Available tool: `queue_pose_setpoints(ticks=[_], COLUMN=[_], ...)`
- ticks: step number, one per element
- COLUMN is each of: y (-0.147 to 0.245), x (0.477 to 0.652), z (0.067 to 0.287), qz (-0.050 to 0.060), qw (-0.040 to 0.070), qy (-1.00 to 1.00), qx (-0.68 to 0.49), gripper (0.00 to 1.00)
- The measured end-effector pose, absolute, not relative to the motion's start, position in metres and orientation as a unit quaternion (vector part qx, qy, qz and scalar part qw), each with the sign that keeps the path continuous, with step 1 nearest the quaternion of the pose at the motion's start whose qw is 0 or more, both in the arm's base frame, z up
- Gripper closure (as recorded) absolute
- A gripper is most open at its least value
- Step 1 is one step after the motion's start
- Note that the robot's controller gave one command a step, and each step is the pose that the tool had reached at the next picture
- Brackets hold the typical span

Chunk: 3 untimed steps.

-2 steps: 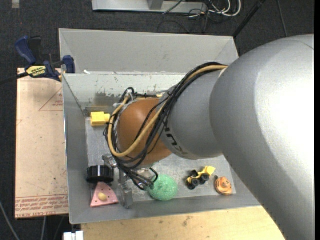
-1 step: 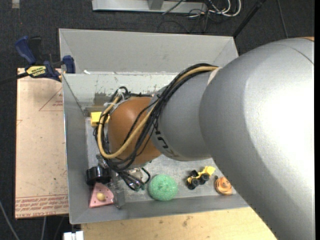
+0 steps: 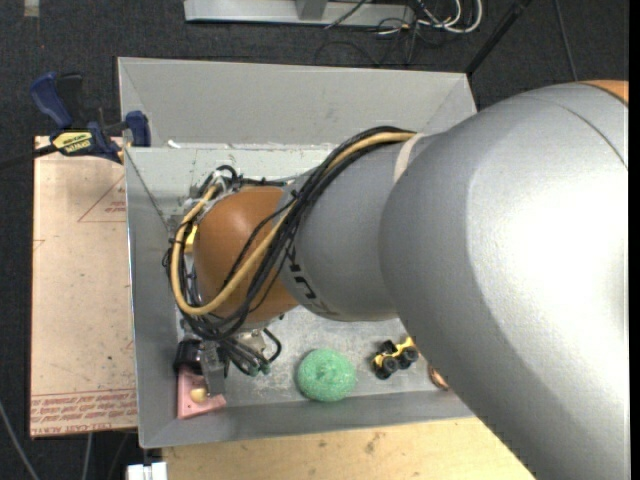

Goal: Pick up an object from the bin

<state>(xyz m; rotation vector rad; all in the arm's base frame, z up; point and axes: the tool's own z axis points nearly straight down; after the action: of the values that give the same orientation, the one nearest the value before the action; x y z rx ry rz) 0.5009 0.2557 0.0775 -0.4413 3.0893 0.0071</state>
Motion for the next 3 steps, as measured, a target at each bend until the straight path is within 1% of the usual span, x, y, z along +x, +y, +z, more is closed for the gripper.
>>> queue_pose_setpoints(ticks=[1, 2, 3], y=[0.255, 0.246, 0.234], x=[0.501, 0.505, 0.509], z=[0.078, 0.076, 0.131], qz=[0.003, 0.004, 0.000], qw=[0.011, 0.003, -0.002], qy=[0.990, 0.997, 0.996], qx=[-0.142, -0.078, -0.088], gripper=[1.00, 1.00, 1.00])
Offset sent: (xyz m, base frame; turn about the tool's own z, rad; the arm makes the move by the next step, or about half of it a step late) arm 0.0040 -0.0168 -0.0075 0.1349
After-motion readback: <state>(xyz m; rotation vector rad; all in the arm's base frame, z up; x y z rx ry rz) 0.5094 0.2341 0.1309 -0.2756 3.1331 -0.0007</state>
